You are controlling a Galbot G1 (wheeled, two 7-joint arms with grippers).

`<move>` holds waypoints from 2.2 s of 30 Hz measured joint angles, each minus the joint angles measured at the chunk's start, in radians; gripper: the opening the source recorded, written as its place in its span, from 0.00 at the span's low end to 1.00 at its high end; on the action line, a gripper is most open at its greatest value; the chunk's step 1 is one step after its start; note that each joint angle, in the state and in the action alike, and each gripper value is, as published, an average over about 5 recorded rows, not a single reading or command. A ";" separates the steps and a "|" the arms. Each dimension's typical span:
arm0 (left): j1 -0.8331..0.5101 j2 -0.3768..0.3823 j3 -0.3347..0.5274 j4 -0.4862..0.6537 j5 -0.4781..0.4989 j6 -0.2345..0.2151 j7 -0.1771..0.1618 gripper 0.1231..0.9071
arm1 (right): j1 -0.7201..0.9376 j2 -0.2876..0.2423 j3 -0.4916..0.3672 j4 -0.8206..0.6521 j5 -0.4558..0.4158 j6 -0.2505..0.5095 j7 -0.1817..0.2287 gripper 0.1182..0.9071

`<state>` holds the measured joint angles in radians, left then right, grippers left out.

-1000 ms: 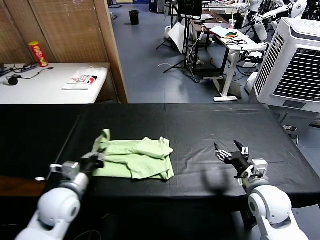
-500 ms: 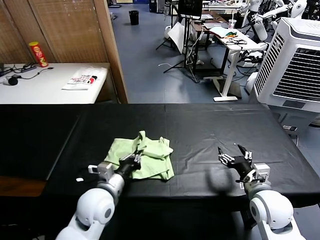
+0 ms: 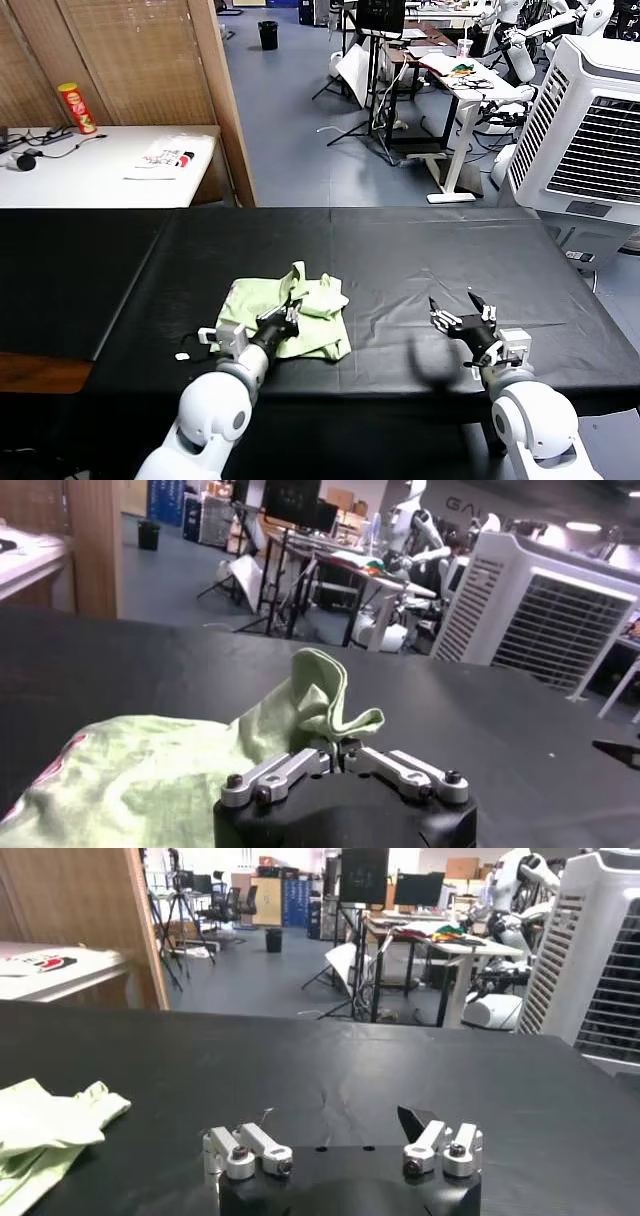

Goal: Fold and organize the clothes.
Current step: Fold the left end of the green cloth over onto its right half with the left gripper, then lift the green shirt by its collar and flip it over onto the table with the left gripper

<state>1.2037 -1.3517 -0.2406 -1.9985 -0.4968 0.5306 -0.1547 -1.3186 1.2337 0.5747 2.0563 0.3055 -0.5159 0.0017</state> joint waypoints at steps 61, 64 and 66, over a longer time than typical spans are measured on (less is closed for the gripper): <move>0.192 -0.036 -0.299 -0.007 -0.126 -0.126 0.064 0.86 | 0.128 0.070 -0.317 -0.020 -0.020 -0.005 0.038 0.86; 0.188 -0.068 -0.287 0.004 -0.141 -0.127 0.064 0.86 | 0.111 0.066 -0.301 0.002 0.003 -0.005 0.037 0.86; 0.182 -0.088 -0.279 0.012 -0.154 -0.126 0.063 0.86 | 0.102 0.065 -0.291 0.016 0.013 -0.004 0.036 0.86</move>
<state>1.3860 -1.4395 -0.5200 -1.9860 -0.6505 0.4042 -0.0919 -1.2165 1.2982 0.2840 2.0719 0.3188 -0.5202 0.0380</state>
